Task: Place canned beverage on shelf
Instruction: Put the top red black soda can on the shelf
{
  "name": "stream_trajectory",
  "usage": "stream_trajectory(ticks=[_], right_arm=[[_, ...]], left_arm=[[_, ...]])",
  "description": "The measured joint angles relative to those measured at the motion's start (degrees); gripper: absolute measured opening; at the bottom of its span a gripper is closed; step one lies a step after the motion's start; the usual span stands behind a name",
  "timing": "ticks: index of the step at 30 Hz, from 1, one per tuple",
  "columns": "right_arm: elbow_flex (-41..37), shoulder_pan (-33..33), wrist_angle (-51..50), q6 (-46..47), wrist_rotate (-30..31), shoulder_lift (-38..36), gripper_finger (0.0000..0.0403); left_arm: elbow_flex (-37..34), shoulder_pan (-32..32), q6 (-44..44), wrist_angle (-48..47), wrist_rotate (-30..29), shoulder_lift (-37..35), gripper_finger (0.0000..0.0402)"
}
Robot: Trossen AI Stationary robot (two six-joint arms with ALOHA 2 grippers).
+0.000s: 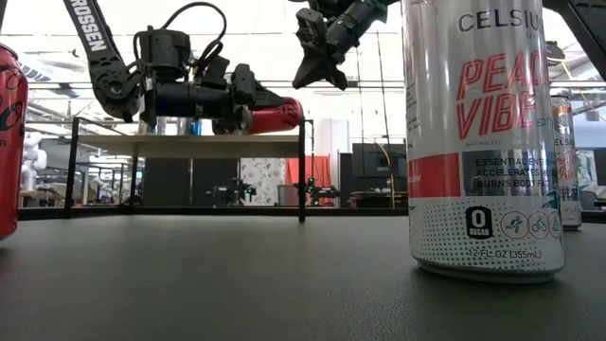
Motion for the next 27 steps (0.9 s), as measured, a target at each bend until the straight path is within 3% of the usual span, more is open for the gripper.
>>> stream_trajectory(ticks=[27], right_arm=[[0.02, -0.52, -2.47, 1.25, -0.09, 0.83, 0.0]], left_arm=[[-0.02, 1.11, -1.46, -1.28, 0.9, 0.0, 0.0375]])
